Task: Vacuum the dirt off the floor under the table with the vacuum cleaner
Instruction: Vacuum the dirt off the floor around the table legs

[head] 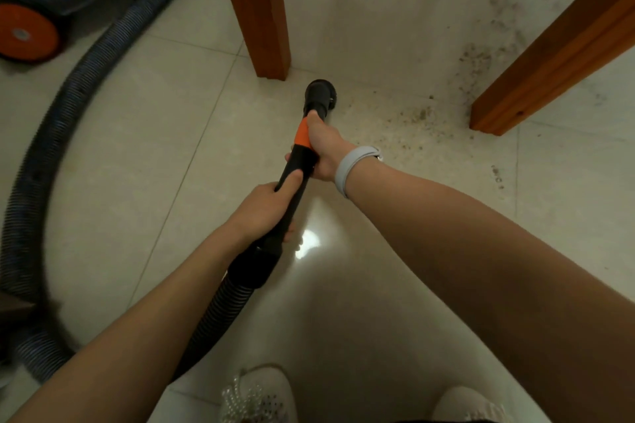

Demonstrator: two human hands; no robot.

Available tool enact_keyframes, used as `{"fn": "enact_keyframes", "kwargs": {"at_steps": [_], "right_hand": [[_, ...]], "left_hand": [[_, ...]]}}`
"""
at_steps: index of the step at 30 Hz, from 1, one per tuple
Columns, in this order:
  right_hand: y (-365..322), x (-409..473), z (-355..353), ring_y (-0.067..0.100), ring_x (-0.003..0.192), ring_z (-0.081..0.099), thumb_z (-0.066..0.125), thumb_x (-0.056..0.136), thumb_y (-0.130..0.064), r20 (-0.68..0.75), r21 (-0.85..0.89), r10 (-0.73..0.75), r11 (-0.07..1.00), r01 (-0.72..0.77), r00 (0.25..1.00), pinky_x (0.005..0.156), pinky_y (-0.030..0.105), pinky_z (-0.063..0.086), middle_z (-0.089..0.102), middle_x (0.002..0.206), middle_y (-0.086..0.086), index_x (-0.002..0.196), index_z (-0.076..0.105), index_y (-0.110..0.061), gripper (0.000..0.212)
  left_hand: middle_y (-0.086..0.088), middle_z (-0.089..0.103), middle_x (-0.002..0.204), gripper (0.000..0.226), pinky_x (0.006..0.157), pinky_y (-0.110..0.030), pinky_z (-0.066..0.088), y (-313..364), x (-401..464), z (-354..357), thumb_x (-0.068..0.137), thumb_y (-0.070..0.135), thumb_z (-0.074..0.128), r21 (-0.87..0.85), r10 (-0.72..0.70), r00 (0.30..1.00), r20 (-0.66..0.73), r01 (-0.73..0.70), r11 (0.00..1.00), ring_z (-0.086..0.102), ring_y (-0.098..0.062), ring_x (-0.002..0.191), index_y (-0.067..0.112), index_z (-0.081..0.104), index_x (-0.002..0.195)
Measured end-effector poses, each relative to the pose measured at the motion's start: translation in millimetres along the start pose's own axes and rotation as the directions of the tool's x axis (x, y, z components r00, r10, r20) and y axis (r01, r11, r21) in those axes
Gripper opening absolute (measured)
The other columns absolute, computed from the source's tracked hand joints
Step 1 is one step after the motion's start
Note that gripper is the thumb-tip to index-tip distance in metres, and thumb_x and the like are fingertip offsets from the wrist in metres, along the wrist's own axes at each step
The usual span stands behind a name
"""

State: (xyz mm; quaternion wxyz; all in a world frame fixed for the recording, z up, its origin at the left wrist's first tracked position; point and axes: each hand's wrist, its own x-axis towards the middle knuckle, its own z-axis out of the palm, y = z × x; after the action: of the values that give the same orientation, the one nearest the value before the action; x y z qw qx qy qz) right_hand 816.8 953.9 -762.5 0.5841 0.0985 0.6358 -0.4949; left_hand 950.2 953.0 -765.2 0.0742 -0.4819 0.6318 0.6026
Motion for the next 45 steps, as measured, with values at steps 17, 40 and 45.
{"fn": "enact_keyframes", "kwargs": {"at_steps": [17,40,45], "right_hand": [[46.7,-21.5,-7.8,0.026,0.062,0.06,0.031,0.1,-0.046,0.036,0.09,0.043,0.995,-0.046,0.998,0.061,0.038,0.054,0.053,0.089,0.009,0.116,0.035,-0.015,0.034],[-23.1,12.4,-29.0,0.027,0.064,0.059,0.032,0.1,-0.047,-0.027,0.064,-0.041,0.997,0.043,0.999,0.054,0.037,0.053,0.052,0.087,0.012,0.14,0.031,-0.012,0.053],[-27.1,7.7,-48.0,0.026,0.059,0.057,0.031,0.101,-0.045,-0.079,0.077,-0.055,0.995,0.061,0.995,0.053,0.037,0.052,0.05,0.084,0.011,0.14,0.03,-0.011,0.052]], "left_hand": [[-0.009,0.053,0.046,0.043,0.042,-0.025,0.042,-15.7,-36.1,-9.0,0.095,0.048,0.042,0.122,-0.078,0.993,0.091,0.066,0.99,0.05,-0.022,0.037,0.009,0.051,0.077],[-0.014,0.054,0.052,0.05,0.039,-0.021,0.042,40.7,24.6,7.6,0.094,0.054,0.039,0.173,0.017,0.999,0.049,-0.026,0.985,0.05,-0.021,0.035,0.008,0.046,0.077],[-0.011,0.052,0.049,0.049,0.04,-0.022,0.041,49.6,24.6,22.3,0.093,0.056,0.041,0.144,0.005,0.995,0.103,-0.02,0.989,0.049,-0.022,0.036,0.009,0.044,0.077]]}}
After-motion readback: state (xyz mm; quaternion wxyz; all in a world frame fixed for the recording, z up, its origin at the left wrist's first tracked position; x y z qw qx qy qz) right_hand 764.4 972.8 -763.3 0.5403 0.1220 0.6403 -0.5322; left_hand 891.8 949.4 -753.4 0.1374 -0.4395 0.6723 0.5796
